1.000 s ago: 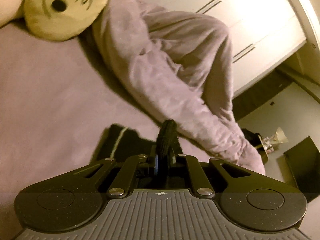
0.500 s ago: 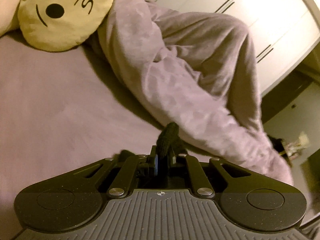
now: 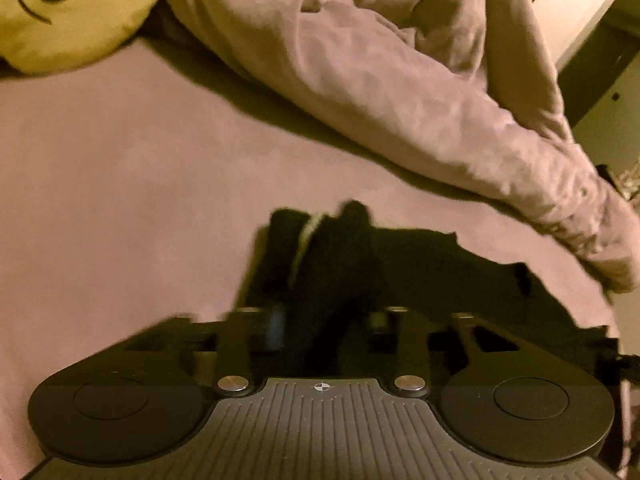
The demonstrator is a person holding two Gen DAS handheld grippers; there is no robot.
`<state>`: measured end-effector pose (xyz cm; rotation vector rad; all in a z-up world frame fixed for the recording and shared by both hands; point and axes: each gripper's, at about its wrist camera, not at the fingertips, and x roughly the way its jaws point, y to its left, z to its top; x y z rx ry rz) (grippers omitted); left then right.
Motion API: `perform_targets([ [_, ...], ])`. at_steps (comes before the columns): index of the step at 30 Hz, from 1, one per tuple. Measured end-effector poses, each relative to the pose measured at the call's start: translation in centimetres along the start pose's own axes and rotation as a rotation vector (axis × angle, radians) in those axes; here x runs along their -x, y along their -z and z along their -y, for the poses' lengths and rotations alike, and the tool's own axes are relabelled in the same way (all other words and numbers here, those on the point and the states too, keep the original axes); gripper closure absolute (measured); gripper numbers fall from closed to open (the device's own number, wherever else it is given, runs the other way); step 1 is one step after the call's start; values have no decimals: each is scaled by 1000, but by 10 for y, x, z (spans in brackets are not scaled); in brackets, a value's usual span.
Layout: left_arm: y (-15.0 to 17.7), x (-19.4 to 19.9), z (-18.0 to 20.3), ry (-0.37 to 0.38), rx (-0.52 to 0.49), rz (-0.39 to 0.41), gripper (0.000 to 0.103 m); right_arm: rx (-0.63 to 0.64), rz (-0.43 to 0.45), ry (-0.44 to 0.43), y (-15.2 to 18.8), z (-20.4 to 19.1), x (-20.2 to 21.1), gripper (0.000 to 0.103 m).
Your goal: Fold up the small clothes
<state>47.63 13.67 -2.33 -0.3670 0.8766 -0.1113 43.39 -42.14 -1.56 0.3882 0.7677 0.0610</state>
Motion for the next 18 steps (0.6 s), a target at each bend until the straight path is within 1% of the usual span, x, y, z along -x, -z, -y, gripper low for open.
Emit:
perform_targets([
  [1,-1,0,0,-1,8,3,93,20,-9,10,-1,-3,-1,90],
  [3,-7,6,1,10,22,32,93,62,-2,31,-4,-10,1,92],
  [6,-21,23,6,35,45,124,93,57,72,25,-16,-15,15,93],
  [9,-38,34,7,27,68,203,93,22,144,35,-35,-15,22,93],
  [12,-49,35,9,-12,92,271,93,-18,199,52,-49,-13,20,93],
  [14,-52,30,10,-50,109,293,92,-26,225,87,-52,-13,14,91],
  [15,-52,22,11,-81,113,289,89,-31,230,99,-52,-13,9,87],
  [17,-49,8,13,-168,101,250,84,-51,220,173,-50,-15,-1,78],
  [18,-46,6,13,-192,108,236,84,-57,216,210,-50,-14,-1,78],
])
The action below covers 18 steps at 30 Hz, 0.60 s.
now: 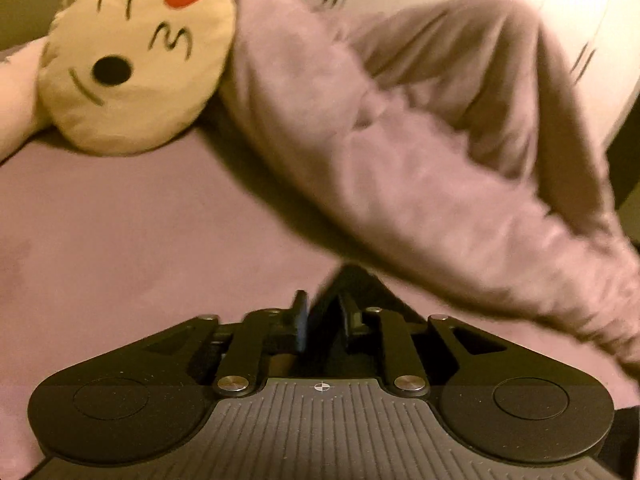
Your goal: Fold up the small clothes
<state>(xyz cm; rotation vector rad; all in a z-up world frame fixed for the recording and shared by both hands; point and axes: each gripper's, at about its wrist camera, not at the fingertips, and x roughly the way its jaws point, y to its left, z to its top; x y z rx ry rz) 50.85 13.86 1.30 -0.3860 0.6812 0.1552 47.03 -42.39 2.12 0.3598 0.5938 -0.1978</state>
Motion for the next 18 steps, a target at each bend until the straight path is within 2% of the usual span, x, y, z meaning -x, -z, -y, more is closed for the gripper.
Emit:
perform_targets([
  [2,8,6,-2,15,19,-21,83,0,10,2,6,1,12,78],
  [4,21,22,-1,33,6,-39,74,35,6,-30,20,-4,33,78],
  [6,40,42,5,38,-17,-70,57,61,-50,-68,40,-12,49,78],
  [10,82,74,25,105,-72,-158,45,101,-138,-162,90,-33,81,78],
  [12,99,71,32,126,-104,-196,40,88,-165,-226,110,-36,84,78],
  [14,110,56,33,107,-116,-246,40,86,-204,-222,124,-33,70,78],
  [16,115,45,29,102,-110,-269,40,88,-215,-175,126,-21,55,82],
  [17,115,43,28,98,-103,-269,40,42,-205,-161,121,-9,48,90],
  [18,117,43,27,101,-96,-264,38,-20,-192,-138,116,4,44,103],
])
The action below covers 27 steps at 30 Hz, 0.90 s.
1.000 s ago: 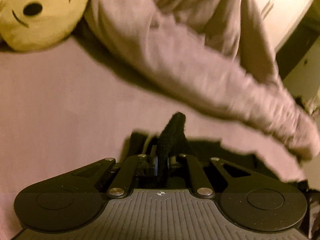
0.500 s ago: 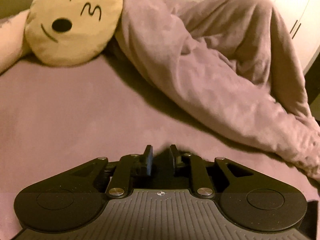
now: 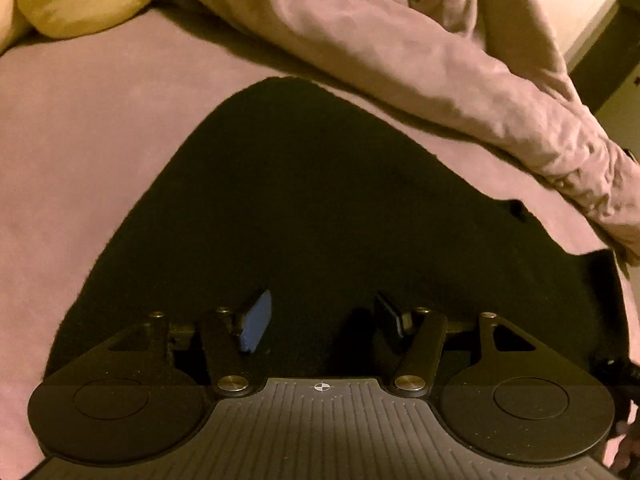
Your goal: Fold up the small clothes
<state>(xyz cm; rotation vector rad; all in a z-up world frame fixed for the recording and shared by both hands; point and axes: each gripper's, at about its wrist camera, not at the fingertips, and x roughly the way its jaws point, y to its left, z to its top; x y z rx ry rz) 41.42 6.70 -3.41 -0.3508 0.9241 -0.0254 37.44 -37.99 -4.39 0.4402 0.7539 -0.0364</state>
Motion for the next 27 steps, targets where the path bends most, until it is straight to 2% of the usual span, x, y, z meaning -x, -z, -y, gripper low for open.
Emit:
perform_targets([
  [1,1,1,0,7,-2,4,37,-73,15,17,-9,17,-1,103],
  [3,3,1,2,1,-27,-3,34,-135,39,37,-19,36,1,103],
  [7,11,8,15,-1,-66,-29,20,-59,24,110,-24,20,15,100],
  [9,15,12,24,-2,-80,-49,14,-54,10,91,-20,9,23,88],
  [10,16,15,29,-2,-92,-62,13,-40,-9,63,-16,3,26,85],
  [12,18,17,39,-7,-130,-88,8,6,-43,20,-9,-14,27,83],
  [14,17,19,47,-17,-159,-104,7,58,-63,-8,-9,-30,21,79],
  [18,10,12,55,-27,-151,-121,7,91,-40,-35,-25,-53,2,73],
  [21,4,-7,58,-52,-125,-162,6,136,-38,3,-33,-56,-19,68],
  [23,4,-19,56,-77,-117,-194,6,166,-25,52,-38,-48,-28,68],
  [24,4,-23,55,-83,-122,-199,6,155,-15,73,-42,-43,-30,72],
  [25,3,-24,55,-84,-132,-199,5,130,-2,90,-46,-33,-29,78],
  [26,3,-26,56,-85,-145,-200,3,106,-1,100,-49,-24,-29,92],
  [27,4,-27,57,-86,-155,-202,2,81,0,109,-51,-15,-28,101],
])
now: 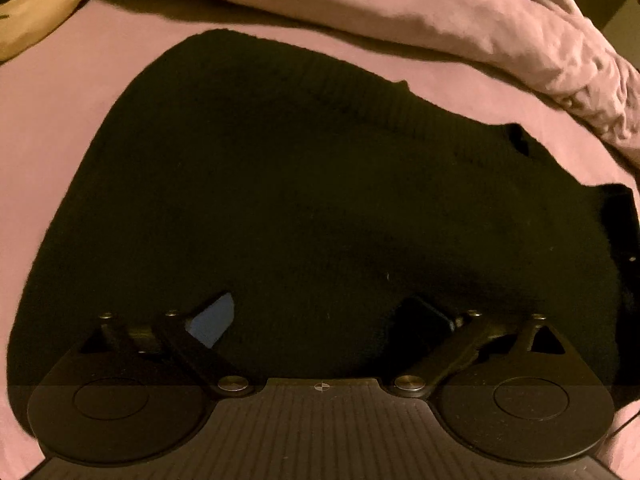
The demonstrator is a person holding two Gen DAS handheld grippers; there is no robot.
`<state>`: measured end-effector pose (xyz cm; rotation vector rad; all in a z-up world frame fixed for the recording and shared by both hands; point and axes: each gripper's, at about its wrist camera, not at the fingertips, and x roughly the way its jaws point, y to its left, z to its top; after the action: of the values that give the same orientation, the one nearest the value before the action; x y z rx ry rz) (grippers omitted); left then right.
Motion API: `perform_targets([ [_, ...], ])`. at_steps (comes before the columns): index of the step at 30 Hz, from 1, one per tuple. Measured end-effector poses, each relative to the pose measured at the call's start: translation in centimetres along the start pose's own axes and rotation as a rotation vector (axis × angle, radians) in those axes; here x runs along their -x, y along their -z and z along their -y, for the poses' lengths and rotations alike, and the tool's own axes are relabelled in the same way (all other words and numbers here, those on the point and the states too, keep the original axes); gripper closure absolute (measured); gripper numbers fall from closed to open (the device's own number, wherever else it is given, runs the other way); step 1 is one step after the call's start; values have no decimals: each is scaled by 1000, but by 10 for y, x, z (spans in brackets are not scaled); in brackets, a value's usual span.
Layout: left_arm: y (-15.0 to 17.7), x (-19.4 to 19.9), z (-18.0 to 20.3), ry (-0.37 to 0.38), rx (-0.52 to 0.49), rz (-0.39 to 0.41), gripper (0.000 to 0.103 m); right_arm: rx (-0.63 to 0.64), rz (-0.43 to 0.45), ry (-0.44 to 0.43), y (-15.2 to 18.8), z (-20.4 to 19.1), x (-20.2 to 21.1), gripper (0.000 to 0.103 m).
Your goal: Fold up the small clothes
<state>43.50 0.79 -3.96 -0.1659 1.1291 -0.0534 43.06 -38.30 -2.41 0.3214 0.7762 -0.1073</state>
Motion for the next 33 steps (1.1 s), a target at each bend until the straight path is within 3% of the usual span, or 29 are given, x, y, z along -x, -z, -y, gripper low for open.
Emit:
perform_targets([
  [4,2,-5,1,-8,-15,3,1,-27,-2,38,7,4,17,100],
  [6,1,-6,2,-10,-20,5,0,8,-3,60,17,-8,31,79],
  [8,3,-4,1,-10,-23,7,0,6,-10,44,34,-16,48,65],
  [12,6,10,-4,14,-10,-8,0,12,-35,3,73,-19,77,63],
  [16,23,31,-22,49,26,18,0,1,-39,7,96,-4,80,63],
  [20,42,32,-32,36,9,15,0,48,-25,21,97,-2,67,65],
  [24,52,34,-23,1,-74,33,0,151,-27,62,96,-16,63,65],
  [30,59,36,-23,-4,-156,17,0,61,-17,44,81,8,77,69],
  [33,59,37,-26,-2,-141,7,0,47,10,122,73,19,82,69],
])
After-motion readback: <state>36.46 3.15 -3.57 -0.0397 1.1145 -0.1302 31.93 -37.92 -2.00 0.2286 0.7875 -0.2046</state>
